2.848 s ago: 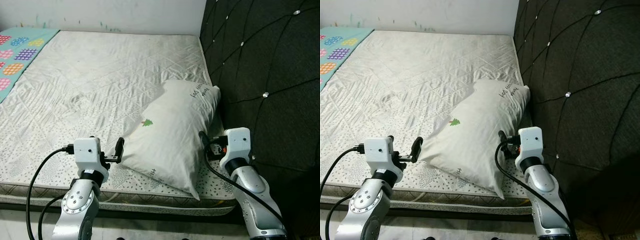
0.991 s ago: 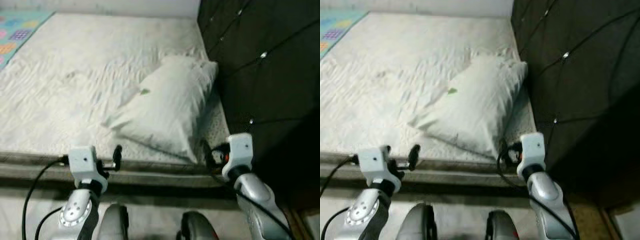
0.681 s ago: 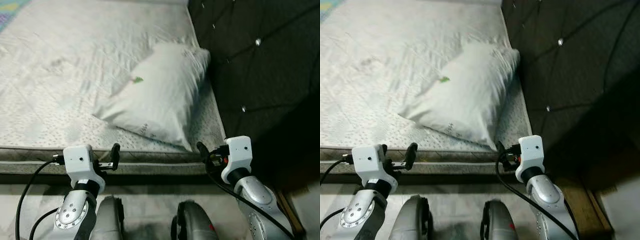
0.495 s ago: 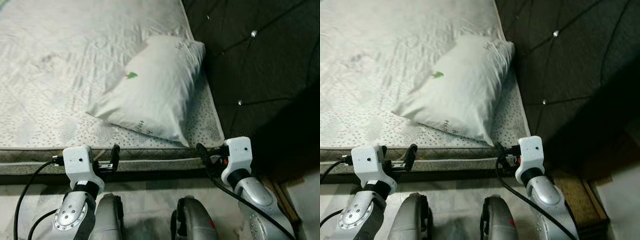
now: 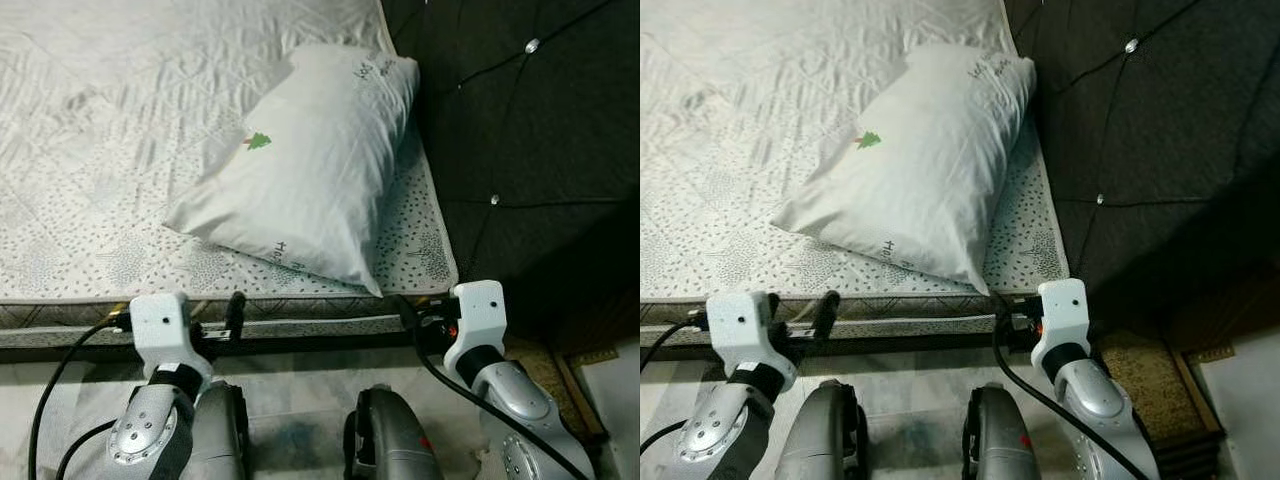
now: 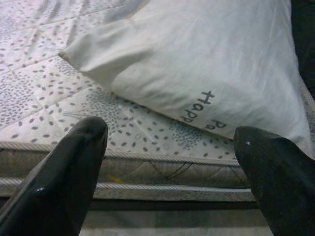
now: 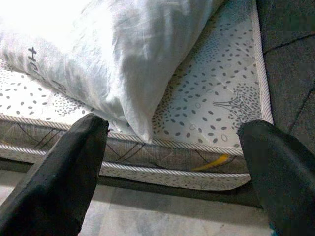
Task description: Clean up the room
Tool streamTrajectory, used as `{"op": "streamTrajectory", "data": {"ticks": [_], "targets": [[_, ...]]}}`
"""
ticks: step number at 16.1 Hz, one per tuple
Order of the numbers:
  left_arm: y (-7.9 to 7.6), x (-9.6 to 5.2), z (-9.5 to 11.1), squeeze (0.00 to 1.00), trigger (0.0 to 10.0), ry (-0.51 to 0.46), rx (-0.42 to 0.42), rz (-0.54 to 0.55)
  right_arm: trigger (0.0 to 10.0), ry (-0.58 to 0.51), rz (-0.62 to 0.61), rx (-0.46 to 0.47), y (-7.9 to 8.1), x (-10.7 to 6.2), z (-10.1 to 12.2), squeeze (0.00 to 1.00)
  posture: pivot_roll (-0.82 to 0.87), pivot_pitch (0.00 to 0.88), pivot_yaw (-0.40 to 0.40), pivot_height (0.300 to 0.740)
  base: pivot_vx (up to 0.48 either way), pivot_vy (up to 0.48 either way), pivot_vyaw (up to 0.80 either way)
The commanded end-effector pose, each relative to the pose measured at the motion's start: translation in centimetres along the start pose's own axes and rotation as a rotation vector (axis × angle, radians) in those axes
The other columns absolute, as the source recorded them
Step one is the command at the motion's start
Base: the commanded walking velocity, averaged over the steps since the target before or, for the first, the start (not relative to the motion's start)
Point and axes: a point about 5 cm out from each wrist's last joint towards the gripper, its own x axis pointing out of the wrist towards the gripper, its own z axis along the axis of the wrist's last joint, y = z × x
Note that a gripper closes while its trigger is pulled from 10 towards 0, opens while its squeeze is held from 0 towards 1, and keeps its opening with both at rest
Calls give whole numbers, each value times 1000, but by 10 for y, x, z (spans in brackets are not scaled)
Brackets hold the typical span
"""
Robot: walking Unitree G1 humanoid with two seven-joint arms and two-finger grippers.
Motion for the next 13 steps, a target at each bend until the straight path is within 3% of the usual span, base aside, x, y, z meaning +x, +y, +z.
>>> {"op": "streamTrajectory", "data": {"ticks": [1, 6, 13], "targets": [[3, -3, -1, 0, 10000, 14, 2, 2, 10000, 3, -4, 6, -2, -3, 0, 0, -39, 347, -41, 642, 0, 0, 0], [2, 0, -1, 0, 10000, 14, 2, -2, 10000, 0, -10, 0, -4, -1, 1, 0, -47, 342, -42, 638, 0, 0, 0], [3, 3, -1, 0, 10000, 16, 9, 4, 10000, -6, -2, -6, -3, 3, 2, 0, -48, 336, -43, 589, 0, 0, 0]]}}
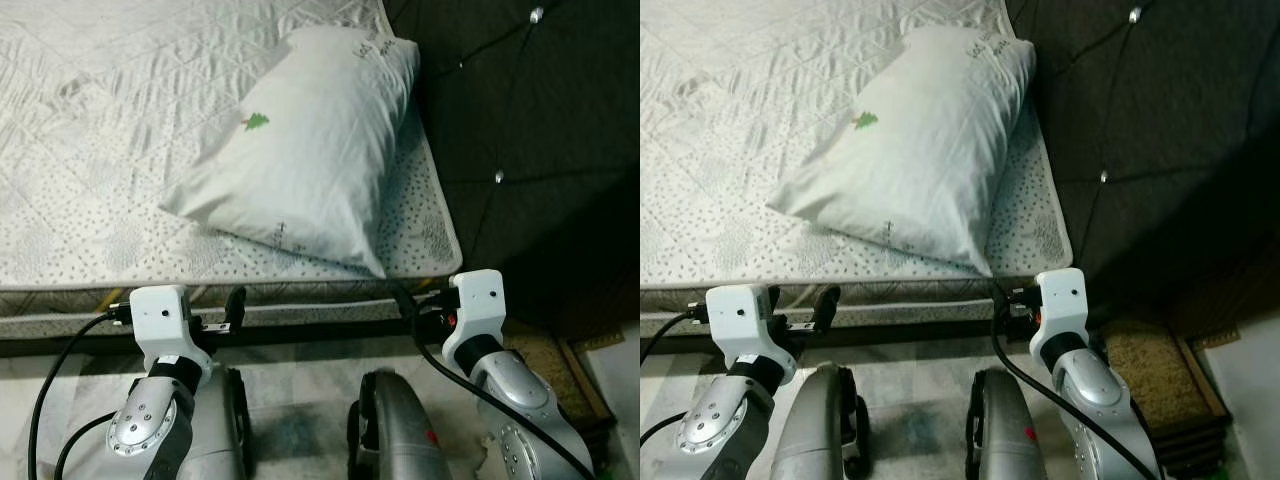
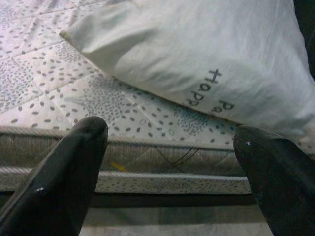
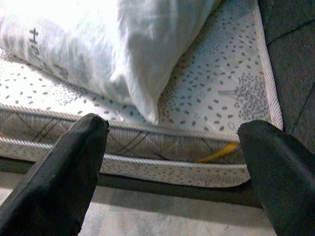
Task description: Clean up the room
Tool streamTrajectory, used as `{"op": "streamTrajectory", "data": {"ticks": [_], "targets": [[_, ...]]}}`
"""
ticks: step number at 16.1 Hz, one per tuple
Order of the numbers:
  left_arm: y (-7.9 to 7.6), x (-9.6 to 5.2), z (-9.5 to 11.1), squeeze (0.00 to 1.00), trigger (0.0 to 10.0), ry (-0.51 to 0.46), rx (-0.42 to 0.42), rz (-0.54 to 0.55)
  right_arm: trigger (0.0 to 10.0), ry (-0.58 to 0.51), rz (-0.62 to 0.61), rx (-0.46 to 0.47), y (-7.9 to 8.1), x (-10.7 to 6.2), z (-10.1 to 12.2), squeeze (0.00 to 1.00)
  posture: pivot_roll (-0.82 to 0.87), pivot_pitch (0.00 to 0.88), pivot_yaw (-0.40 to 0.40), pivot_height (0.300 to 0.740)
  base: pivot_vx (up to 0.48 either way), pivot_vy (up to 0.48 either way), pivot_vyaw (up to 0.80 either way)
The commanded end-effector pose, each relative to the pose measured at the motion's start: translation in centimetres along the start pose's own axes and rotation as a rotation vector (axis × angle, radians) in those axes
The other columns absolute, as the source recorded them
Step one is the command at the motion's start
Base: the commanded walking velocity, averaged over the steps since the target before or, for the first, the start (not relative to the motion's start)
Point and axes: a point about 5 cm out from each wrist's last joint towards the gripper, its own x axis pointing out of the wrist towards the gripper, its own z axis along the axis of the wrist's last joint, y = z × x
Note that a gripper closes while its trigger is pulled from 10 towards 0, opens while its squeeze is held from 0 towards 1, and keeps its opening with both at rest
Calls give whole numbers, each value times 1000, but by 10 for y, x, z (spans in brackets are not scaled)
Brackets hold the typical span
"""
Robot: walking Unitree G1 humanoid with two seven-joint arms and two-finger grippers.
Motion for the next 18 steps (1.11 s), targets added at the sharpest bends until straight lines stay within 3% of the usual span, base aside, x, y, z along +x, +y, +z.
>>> {"op": "streamTrajectory", "data": {"ticks": [1, 8, 18], "targets": [[2, -1, -5, 0, 10000, 25, 5, 5, 10000, 21, -6, 4, -3, -2, -6, 0, -49, 333, -44, 589, 0, 0, 0], [2, 2, -3, 0, 10000, 0, 12, -2, 10000, 3, -22, -5, -5, 3, -5, 0, -43, 309, -39, 589, 228, 0, 0], [0, 9, -1, 0, 10000, -20, 16, -28, 10000, -31, -16, -17, -4, 13, -2, 0, -38, 271, -30, 589, 480, 0, 0]]}}
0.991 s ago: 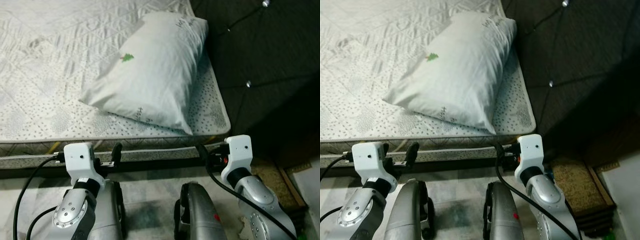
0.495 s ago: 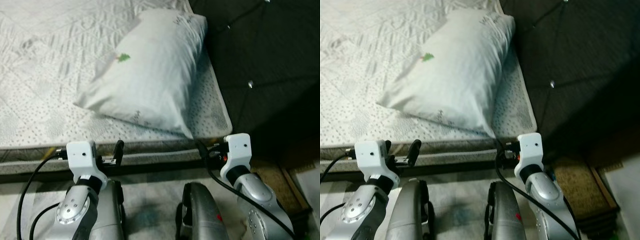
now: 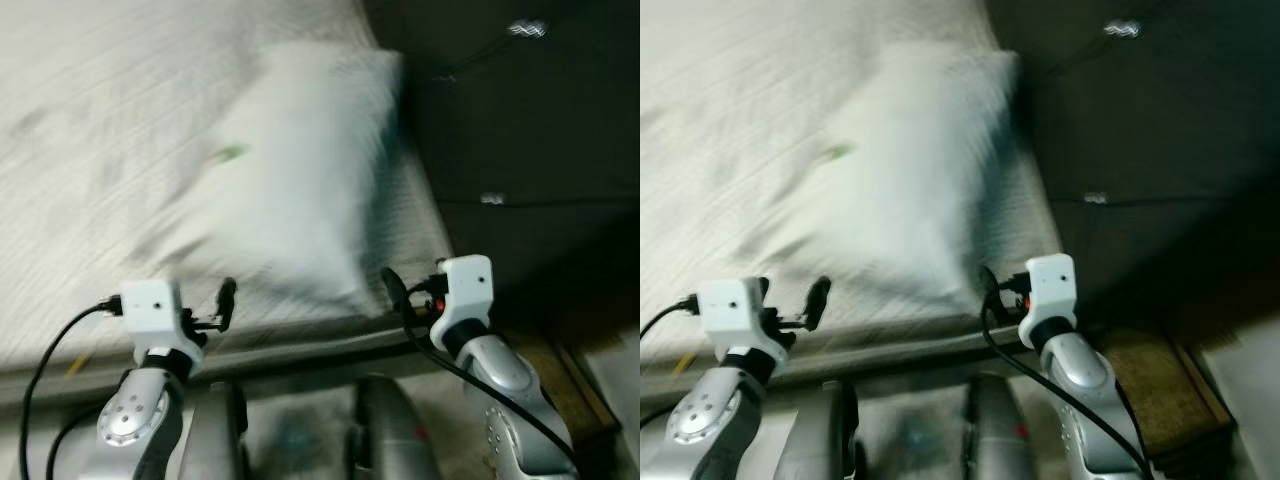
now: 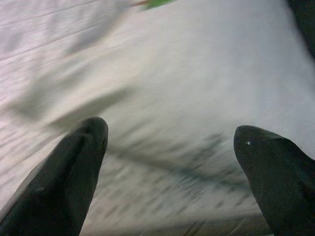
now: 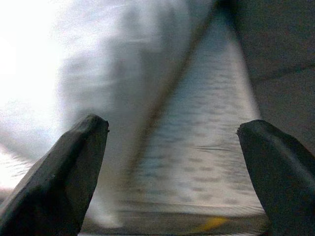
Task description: Clean up the room
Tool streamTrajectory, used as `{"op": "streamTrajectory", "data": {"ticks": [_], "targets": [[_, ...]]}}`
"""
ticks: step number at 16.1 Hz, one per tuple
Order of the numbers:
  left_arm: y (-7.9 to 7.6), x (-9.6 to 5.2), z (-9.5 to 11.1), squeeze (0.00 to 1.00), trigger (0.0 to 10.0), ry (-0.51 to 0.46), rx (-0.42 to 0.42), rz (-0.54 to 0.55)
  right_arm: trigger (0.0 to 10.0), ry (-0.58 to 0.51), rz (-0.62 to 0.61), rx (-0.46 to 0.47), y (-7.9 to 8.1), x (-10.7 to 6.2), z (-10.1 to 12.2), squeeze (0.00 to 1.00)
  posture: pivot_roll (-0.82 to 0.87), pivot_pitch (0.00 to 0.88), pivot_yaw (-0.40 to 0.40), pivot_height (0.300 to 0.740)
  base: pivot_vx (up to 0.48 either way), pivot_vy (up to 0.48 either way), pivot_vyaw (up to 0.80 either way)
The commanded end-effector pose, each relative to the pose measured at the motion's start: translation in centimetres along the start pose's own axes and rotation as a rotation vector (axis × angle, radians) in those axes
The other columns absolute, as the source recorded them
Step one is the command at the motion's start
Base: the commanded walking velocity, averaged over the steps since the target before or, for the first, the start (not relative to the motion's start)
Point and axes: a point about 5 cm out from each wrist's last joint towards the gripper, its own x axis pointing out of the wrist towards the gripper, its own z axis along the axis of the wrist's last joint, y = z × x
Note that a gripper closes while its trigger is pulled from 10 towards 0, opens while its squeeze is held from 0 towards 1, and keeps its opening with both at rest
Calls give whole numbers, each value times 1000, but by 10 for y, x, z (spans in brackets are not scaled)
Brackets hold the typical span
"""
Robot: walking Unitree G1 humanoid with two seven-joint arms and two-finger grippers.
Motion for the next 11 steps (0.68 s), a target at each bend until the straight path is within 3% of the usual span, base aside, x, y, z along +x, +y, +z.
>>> {"op": "streamTrajectory", "data": {"ticks": [1, 8, 11], "targets": [[-3, -1, -6, 0, 10000, 27, -7, -12, 10000, 36, -20, 1, -5, -3, -10, 0, -39, 268, -31, 589, 480, 0, 0], [-3, 4, -11, 0, 10000, 45, 4, 9, 10000, 21, -18, -23, -7, -1, -11, 0, -36, 255, -26, 589, 38, 0, 0], [-2, 5, -11, 0, 10000, 43, 4, 16, 10000, 13, 6, -59, -4, 0, -10, 0, -36, 256, -27, 589, 0, 0, 800]]}}
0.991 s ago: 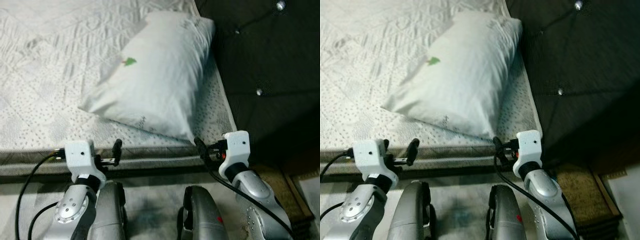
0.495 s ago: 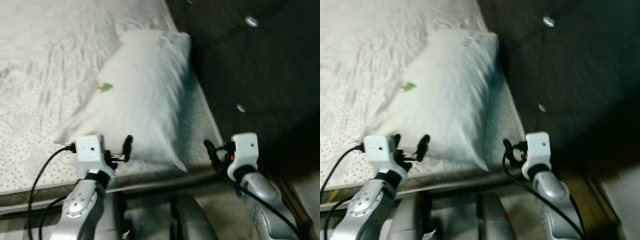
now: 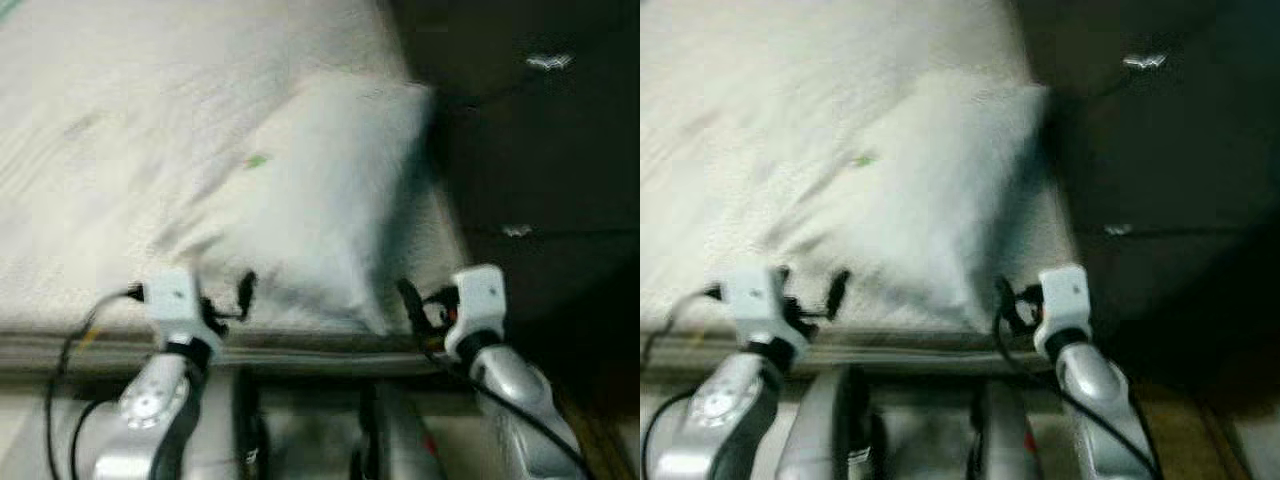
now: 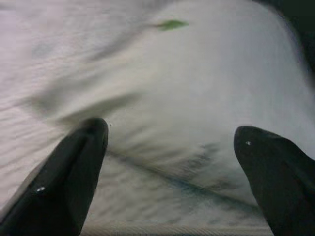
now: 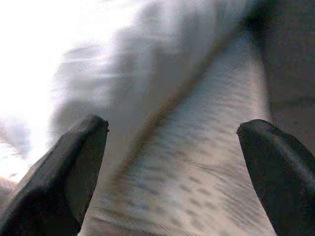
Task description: Clean up the room
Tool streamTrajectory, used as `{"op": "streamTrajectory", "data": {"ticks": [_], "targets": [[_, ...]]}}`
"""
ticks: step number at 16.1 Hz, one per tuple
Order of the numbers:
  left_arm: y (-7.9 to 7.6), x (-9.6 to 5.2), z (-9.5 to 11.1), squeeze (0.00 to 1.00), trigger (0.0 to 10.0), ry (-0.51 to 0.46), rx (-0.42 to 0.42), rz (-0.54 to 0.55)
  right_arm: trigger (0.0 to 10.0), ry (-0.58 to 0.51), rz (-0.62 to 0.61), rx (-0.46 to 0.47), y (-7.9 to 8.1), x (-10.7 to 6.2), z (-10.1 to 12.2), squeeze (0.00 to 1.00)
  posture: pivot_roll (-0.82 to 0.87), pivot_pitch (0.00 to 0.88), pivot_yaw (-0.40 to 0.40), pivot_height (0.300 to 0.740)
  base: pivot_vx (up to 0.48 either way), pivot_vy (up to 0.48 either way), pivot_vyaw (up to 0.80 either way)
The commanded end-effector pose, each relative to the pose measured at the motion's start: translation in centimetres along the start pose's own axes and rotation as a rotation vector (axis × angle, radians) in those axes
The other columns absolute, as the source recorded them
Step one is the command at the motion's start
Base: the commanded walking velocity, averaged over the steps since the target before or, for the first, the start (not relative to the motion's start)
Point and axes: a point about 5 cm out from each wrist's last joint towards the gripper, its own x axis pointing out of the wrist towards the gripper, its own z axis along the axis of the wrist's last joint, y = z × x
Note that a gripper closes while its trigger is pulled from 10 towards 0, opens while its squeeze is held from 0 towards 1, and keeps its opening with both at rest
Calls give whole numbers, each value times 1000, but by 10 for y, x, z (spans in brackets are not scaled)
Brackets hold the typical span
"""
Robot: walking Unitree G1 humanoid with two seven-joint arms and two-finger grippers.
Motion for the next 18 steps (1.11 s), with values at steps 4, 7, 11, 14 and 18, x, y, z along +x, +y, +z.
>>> {"op": "streamTrajectory", "data": {"ticks": [4, 7, 11, 14, 18], "targets": [[6, -4, -14, 0, 10000, 62, 2, 37, 10000, 14, 11, 27, 4, 1, -4, 0, -39, 257, -30, 589, 0, 0, 320], [6, -4, -14, 0, 10000, 61, -2, 33, 10000, 13, 4, 35, 3, 1, -5, 0, -40, 258, -30, 589, 0, 0, 0], [6, -5, -14, 0, 10000, 67, 0, 31, 10000, 59, -10, 53, 6, 3, -6, 0, -37, 265, -24, 589, 0, 0, 0], [4, -8, -15, 0, 10000, 82, -9, 19, 10000, 120, -16, 73, 16, 5, -11, 0, -26, 276, -21, 589, 0, 0, 0], [0, -12, -15, 0, 10000, 92, 0, -18, 10000, 110, -22, 110, 25, 13, -7, 0, -1, 272, -7, 589, 0, 0, 0]]}}
